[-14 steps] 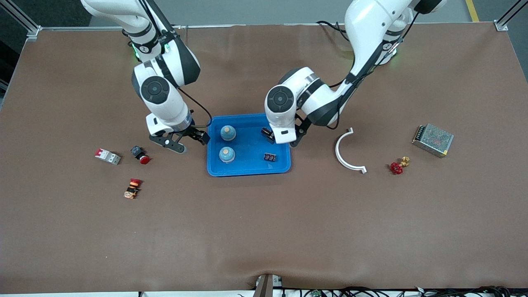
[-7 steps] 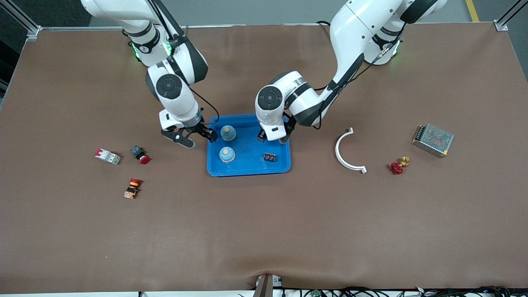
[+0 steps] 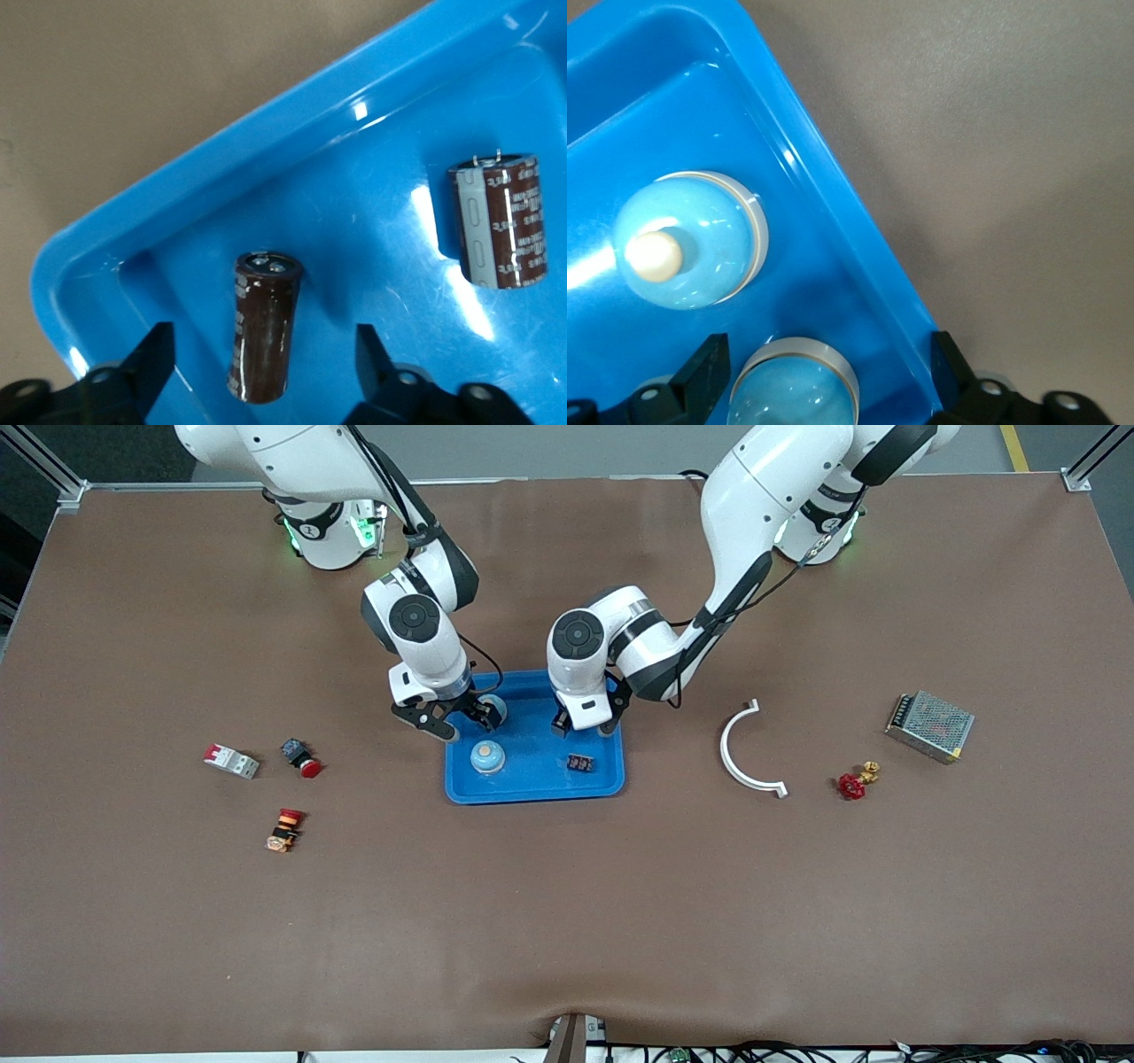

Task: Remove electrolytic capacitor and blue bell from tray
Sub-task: 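Close the left gripper on the capacitor while the right gripper grasps the bell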

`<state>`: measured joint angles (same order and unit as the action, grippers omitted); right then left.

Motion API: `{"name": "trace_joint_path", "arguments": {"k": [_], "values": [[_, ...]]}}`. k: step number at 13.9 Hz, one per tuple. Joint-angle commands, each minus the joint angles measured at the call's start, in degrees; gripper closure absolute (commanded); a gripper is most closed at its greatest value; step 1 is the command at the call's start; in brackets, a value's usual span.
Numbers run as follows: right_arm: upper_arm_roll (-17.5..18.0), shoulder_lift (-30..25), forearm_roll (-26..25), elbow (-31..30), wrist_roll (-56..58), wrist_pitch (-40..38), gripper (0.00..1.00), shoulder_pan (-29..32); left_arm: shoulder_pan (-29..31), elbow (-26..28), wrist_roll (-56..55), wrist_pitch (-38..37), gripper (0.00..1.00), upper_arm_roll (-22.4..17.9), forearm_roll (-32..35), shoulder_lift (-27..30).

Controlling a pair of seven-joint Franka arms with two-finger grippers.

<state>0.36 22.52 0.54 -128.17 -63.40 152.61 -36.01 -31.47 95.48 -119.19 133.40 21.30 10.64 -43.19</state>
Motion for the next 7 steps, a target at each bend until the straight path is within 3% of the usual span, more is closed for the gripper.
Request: {"name": "trace_joint_path", "arguments": {"k": [1,3,4,5,7], "values": [[-0.45,0.25,0.16,0.29,-1.90,0.15,0.00,-1.34,-0.43,0.32,-1.83,2.74,0.28,-0.47,1.48,-0.84],[-0.45,0.68,0.16,0.55,-2.87,0.32,0.00,-2.05,-0.43,0.23,-1.84,3.01,0.58,-0.47,1.40,-1.11],[-0.45,0.69,0.16,0.64,-3.57,0.32,0.00,-2.48,-0.43,0.23,-1.84,2.92,0.80,-0.47,1.40,-1.11],[-0.45,0.69,0.16,0.64,-3.83,0.24,0.00,-2.92,-0.43,0.14,-1.84,3.01,0.95,-0.47,1.40,-1.11],[-0.45,0.69,0.16,0.73,-5.32,0.32,0.00,-4.06,-0.35,-0.21,-1.75,3.01,1.00,-0.56,1.40,-1.02]]}}
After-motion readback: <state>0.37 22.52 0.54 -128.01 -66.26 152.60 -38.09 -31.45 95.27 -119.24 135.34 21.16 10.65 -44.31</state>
